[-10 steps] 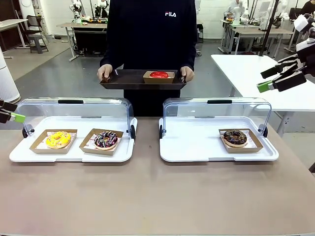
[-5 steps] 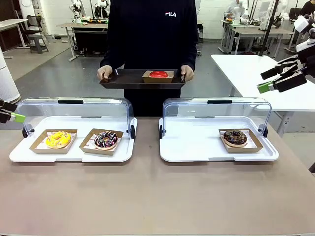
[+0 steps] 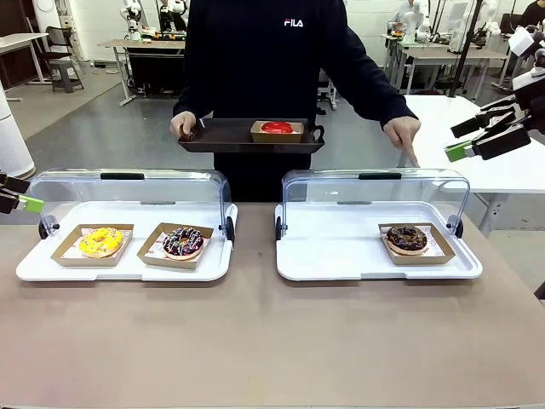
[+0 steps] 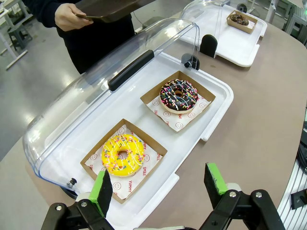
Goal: Provide the desired donut to the person.
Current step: Pick up and lift the Paper togo box containing the Donut pointed at by the person.
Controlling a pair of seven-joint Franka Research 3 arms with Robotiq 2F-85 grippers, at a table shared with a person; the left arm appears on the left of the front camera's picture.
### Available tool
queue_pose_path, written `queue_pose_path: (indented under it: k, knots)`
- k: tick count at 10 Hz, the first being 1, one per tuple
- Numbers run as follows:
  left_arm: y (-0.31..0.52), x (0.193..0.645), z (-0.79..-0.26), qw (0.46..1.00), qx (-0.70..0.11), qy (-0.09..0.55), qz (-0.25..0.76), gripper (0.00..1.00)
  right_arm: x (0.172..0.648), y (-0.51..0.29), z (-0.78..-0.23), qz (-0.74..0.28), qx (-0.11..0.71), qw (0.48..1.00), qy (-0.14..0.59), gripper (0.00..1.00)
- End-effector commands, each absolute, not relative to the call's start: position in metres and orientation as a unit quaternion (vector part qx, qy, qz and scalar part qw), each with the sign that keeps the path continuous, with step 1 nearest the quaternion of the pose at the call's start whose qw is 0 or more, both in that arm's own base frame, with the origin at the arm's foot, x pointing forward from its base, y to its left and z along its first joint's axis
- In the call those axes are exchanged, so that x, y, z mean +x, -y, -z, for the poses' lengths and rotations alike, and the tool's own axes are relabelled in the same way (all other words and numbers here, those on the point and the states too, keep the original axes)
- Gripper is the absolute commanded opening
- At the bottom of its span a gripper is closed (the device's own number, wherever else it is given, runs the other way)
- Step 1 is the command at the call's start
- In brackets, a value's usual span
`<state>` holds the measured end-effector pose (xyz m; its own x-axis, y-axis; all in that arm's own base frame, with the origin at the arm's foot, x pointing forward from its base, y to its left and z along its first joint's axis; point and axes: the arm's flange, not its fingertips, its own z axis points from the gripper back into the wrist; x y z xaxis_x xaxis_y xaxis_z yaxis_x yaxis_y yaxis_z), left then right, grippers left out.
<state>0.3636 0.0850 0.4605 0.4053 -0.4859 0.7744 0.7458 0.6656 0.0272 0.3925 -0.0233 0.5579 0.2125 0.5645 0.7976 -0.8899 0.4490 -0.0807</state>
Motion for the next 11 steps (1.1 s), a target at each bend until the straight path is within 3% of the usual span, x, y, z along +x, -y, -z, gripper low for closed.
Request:
queue_pose_path:
  k: [1,11]
  knots:
    - [-0.0873,0.3646,-0.4572,0.815,-0.167,0.403,0.381,1.0,0.394,0.0234,-0.5557,-0.487,0.21,0.75,0.396,1.0]
    - [-0.0873,0.3646,-0.4572,0.815,-0.167,0.403,0.381,1.0,0.394,0.0234,-0.5557,-0.487,0.21,0.75,0.396,1.0]
